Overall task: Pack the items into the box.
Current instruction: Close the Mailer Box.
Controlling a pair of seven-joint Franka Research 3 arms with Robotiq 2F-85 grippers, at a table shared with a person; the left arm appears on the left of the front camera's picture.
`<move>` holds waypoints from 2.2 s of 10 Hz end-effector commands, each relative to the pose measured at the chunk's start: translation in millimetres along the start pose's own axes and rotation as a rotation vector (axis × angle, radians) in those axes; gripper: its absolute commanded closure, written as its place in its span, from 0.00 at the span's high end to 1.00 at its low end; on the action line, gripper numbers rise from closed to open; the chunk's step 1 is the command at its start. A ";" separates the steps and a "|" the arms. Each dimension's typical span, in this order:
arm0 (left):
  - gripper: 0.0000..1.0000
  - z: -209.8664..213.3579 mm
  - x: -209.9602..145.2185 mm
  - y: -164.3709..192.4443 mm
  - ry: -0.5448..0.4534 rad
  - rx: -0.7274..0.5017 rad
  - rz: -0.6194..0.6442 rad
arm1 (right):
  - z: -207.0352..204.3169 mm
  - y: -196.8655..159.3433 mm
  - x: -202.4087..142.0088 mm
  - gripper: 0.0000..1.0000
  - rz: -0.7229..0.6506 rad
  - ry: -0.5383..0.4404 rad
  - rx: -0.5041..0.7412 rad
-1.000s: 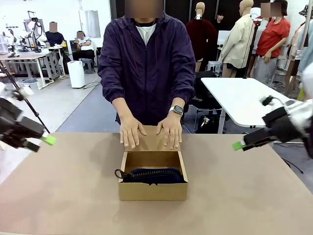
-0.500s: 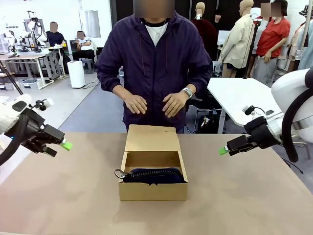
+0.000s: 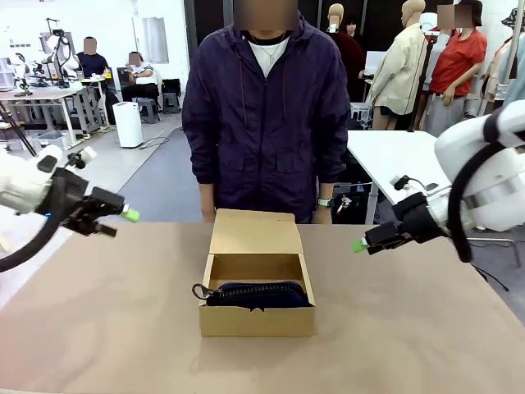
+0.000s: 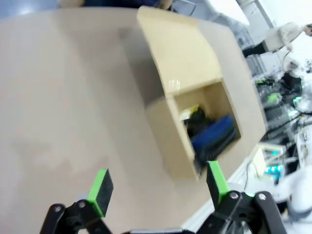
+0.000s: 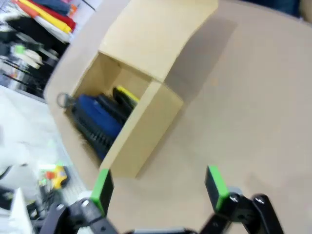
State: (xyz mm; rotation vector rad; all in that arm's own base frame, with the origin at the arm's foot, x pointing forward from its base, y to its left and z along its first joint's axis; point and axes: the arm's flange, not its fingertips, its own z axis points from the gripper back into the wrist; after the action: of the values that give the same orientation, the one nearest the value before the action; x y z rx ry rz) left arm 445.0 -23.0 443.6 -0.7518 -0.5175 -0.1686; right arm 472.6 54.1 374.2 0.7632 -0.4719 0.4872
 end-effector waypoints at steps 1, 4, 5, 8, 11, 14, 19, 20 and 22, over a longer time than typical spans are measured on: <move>1.00 -63.2 43.2 50.5 -0.075 -0.133 0.038 | -35.7 -38.6 31.8 1.00 0.025 -0.088 0.082; 1.00 -119.1 44.4 62.8 0.000 -0.212 0.066 | -96.0 -65.9 62.0 1.00 0.002 -0.177 0.236; 1.00 -135.7 39.8 57.3 -0.033 -0.210 0.039 | -114.7 -70.4 66.8 1.00 -0.019 -0.197 0.277; 1.00 -180.5 32.4 52.8 -0.163 -0.320 0.003 | -151.4 -75.8 67.1 1.00 -0.183 -0.289 0.281; 1.00 -180.0 35.7 42.3 -0.131 -0.307 0.023 | -152.0 -79.1 60.0 1.00 -0.175 -0.258 0.298; 1.00 -180.0 35.7 42.3 -0.131 -0.307 0.023 | -152.0 -79.1 60.0 1.00 -0.175 -0.258 0.298; 1.00 -242.6 58.3 82.4 -0.029 -0.506 0.122 | -173.2 -109.5 82.0 1.00 -0.444 -0.271 0.475; 1.00 -254.8 61.8 84.9 -0.064 -0.591 0.114 | -178.7 -109.0 86.0 1.00 -0.478 -0.257 0.520; 1.00 -271.4 65.4 85.7 -0.027 -0.680 0.140 | -190.9 -104.3 92.7 1.00 -0.515 -0.152 0.575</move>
State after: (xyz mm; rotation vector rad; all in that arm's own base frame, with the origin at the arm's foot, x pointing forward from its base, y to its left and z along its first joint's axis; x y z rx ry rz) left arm 626.1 -143.6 259.0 -1.3955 -0.4530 -0.2107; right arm 635.8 147.6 246.6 1.4147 -0.3230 0.0756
